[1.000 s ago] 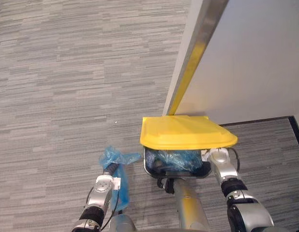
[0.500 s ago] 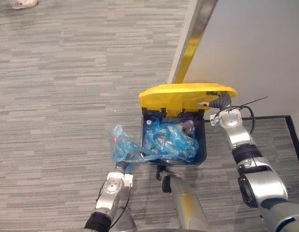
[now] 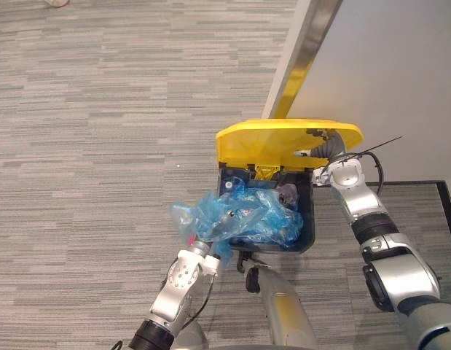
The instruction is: Gather rubbish on tea table into small bin, then transfer packed bag to large trash can.
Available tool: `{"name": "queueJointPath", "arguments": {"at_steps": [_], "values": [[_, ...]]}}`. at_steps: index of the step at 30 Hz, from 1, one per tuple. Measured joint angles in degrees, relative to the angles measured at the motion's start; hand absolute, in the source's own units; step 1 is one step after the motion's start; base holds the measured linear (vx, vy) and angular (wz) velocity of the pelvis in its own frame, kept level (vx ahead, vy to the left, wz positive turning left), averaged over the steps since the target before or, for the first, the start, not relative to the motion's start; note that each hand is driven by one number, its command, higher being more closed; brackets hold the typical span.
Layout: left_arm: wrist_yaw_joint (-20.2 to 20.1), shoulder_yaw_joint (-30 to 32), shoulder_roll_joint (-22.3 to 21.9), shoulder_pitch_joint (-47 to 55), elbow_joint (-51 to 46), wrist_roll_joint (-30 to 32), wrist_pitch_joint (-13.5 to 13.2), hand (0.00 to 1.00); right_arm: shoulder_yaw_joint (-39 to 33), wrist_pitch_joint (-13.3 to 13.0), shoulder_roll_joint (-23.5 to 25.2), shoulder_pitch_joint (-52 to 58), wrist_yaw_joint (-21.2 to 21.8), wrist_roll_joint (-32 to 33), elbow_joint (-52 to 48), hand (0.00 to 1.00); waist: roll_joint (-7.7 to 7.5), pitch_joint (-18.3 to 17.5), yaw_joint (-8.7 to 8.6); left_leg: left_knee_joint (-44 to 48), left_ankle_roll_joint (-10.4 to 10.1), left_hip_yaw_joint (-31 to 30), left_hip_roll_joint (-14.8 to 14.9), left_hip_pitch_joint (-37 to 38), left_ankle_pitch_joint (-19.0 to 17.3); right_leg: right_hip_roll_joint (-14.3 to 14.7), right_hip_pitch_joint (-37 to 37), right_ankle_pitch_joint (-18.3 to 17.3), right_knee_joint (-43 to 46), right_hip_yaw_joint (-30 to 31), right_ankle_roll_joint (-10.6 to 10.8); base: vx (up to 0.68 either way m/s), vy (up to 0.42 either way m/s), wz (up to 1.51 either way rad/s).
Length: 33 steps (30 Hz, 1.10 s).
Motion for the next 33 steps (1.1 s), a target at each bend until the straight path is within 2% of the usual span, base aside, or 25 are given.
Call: {"name": "queueJointPath", "arguments": {"at_steps": [8, 15, 18, 23, 26, 29, 33], "values": [[0.14, -5.54, -0.44, -4.92, -6.41, -0.94, -0.7, 1.0, 1.15, -0.03, -0.66, -0.74, 0.74, -0.01, 0.0, 0.0, 0.45, -0.09, -0.14, -0.47, -0.44, -0.14, -0.32, 0.27, 0.44, 0.01, -0.03, -0.11, 0.15, -0.12, -0.08, -0.04, -0.013, 0.01], [1.6, -6.67, -2.44, -9.31, -7.29, 0.69, -0.9, 1.0, 1.41, -0.07, -0.73, -2.13, 1.45, -0.02, 0.02, 0.0, 0.45, -0.09, -1.01, -1.52, -0.98, -0.1, -0.8, 0.55, 0.99, -0.08, -0.02, -0.2, -0.89, 0.06, 0.11, -0.05, -0.019, 0.0], [2.68, -5.36, -2.37, -11.17, -0.35, 3.18, -1.09, 1.0, 1.47, -0.12, -0.77, -2.13, 1.45, -0.14, -0.01, 0.0, 0.45, -0.09, -1.44, -1.68, -0.91, -0.04, -0.79, 0.35, 1.13, -0.05, -0.05, 0.05, -1.31, 0.11, 0.13, -0.05, -0.02, 0.0], [5.6, -1.22, -1.58, -13.77, 12.73, 8.95, 1.2, 1.0, 1.55, -0.62, -1.64, -2.11, 1.43, -0.18, -0.73, 0.0, 0.41, -0.07, -2.16, -2.12, -1.03, 0.04, -0.36, -2.0, 1.72, 0.18, -2.1, 0.78, -2.35, 0.06, 0.7, -0.03, -0.035, 0.0], [7.18, 1.34, -1.22, -18.91, 21.51, 12.76, 2.38, 1.0, 2.31, -0.77, -2.4, -2.09, 1.32, -0.7, -2.35, 0.0, 0.28, 0.17, -2.26, -1.13, -1.38, 0.17, 0.25, -4.65, 1.84, 0.82, -3.65, 1.73, -4.21, -0.42, 0.24, 0.01, -0.031, -0.06], [8.14, 2.76, -0.79, -25.78, 29.01, 16.23, 3.45, 1.0, 3.17, -1.09, -2.81, -2.1, 0.57, -1.23, -4.3, 0.0, -0.18, 2.03, -2.5, 1.02, -1.86, 0.26, 1.07, -5.95, 1.44, 1.02, -4.29, 1.81, -3.69, -0.85, 0.2, 0.01, -0.013, -0.03], [9.26, 3.65, -0.69, -31.5, 36.69, 19.44, 4.74, 1.0, 3.69, -1.9, -2.41, -2.16, -0.48, -1.22, -7.54, 0.0, -1.83, 3.53, -2.83, 3.14, -1.79, 0.35, 1.31, -10.06, 0.52, 0.85, -8.39, 1.58, -1.84, -0.57, -0.04, 0.0, -0.019, -0.04]]}}
